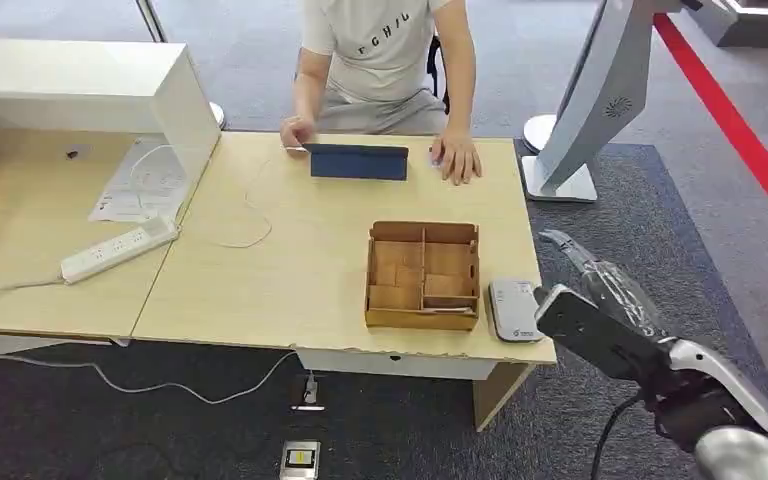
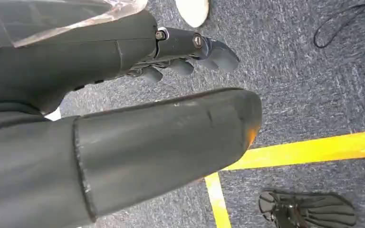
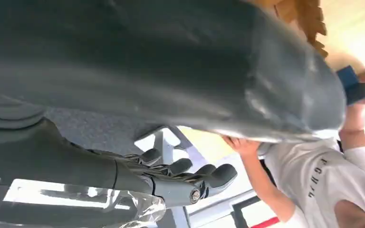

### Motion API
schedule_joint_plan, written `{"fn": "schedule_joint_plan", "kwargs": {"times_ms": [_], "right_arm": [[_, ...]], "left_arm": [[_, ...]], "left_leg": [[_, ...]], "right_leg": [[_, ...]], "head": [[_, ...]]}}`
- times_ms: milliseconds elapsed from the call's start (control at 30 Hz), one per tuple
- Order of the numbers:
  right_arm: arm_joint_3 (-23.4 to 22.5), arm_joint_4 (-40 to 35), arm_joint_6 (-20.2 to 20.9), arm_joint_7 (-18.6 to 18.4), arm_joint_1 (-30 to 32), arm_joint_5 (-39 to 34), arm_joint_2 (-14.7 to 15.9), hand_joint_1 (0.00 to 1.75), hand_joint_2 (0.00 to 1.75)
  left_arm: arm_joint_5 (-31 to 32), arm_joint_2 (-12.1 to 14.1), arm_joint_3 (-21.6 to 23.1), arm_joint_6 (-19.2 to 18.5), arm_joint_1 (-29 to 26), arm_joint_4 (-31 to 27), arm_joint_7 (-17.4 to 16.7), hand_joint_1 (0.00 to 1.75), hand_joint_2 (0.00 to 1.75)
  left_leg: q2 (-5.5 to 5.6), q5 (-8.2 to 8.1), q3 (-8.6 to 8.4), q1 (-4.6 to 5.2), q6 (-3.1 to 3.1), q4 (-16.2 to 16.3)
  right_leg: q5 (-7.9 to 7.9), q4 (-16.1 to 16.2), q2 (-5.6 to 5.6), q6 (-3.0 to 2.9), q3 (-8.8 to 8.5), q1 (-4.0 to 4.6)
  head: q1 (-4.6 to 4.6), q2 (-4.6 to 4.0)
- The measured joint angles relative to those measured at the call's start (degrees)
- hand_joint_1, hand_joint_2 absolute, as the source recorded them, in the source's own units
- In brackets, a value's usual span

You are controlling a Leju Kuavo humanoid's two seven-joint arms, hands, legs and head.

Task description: Pass the card to the sensor for recognition and then transmit it.

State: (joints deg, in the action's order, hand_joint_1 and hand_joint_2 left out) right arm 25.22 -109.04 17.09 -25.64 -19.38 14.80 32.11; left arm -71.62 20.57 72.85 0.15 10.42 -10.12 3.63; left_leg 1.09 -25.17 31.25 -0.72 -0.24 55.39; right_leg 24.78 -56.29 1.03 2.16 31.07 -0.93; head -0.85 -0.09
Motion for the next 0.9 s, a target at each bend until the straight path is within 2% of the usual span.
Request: {"fn": "schedule_joint_plan", "kwargs": {"times_ms": [33, 67, 200, 367, 733, 900], "right_arm": [[0.2, 0.2, 0.0, 0.0, -0.5, 0.5, -0.4, 0.00, 0.00], [0.3, 0.4, 0.0, -0.1, -1.0, 1.0, -0.7, 0.00, 1.75], [0.9, 1.3, -0.2, -0.3, -2.4, 2.6, -2.1, 0.00, 1.75], [1.4, 3.1, -0.2, -0.1, -2.7, 8.2, -3.3, 0.00, 1.75], [1.4, 7.7, 0.3, -1.7, -1.8, 16.1, -5.7, 0.00, 1.75], [1.4, 8.7, 2.0, -0.4, -1.3, 20.7, -6.6, 0.00, 1.75]], "left_arm": [[0.2, 0.0, 0.0, -0.1, 0.0, 0.0, 0.0, 0.00, 0.00], [0.3, 0.0, 0.0, -0.2, 0.0, 0.0, 0.0, 0.00, 0.00], [0.9, 0.0, 0.0, -0.6, -0.1, 0.0, 0.2, 0.00, 0.00], [1.3, 0.0, 0.0, -0.9, -0.1, 0.0, 0.5, 0.00, 0.00], [1.9, 0.1, 0.1, -1.3, -0.1, 0.0, 0.6, 0.00, 0.00], [2.1, 0.1, 0.2, -1.3, -0.1, 0.0, 0.6, 0.00, 0.00]], "left_leg": [[0.01, 0.00, 0.00, 0.00, 0.00, 0.0], [0.04, 0.00, 0.01, 0.00, 0.00, 0.0], [0.02, 0.00, 0.01, 0.00, 0.00, 0.0], [0.04, 0.00, 0.02, 0.00, 0.00, 0.0], [0.03, 0.00, 0.02, 0.00, 0.00, 0.0], [0.03, 0.00, 0.02, 0.00, 0.00, 0.0]], "right_leg": [[0.00, 0.0, 0.00, 0.00, -0.01, 0.00], [0.00, 0.0, -0.01, 0.00, -0.02, 0.00], [0.00, 0.0, -0.01, 0.00, -0.02, 0.00], [0.00, 0.0, -0.02, 0.00, 0.00, 0.00], [0.00, 0.0, -0.02, 0.00, 0.01, 0.00], [0.00, 0.0, -0.02, 0.00, 0.01, 0.00]], "head": [[0.00, 0.00], [-0.02, 0.00], [0.00, 0.00], [0.00, 0.00], [0.00, 0.00], [0.00, 0.00]]}}
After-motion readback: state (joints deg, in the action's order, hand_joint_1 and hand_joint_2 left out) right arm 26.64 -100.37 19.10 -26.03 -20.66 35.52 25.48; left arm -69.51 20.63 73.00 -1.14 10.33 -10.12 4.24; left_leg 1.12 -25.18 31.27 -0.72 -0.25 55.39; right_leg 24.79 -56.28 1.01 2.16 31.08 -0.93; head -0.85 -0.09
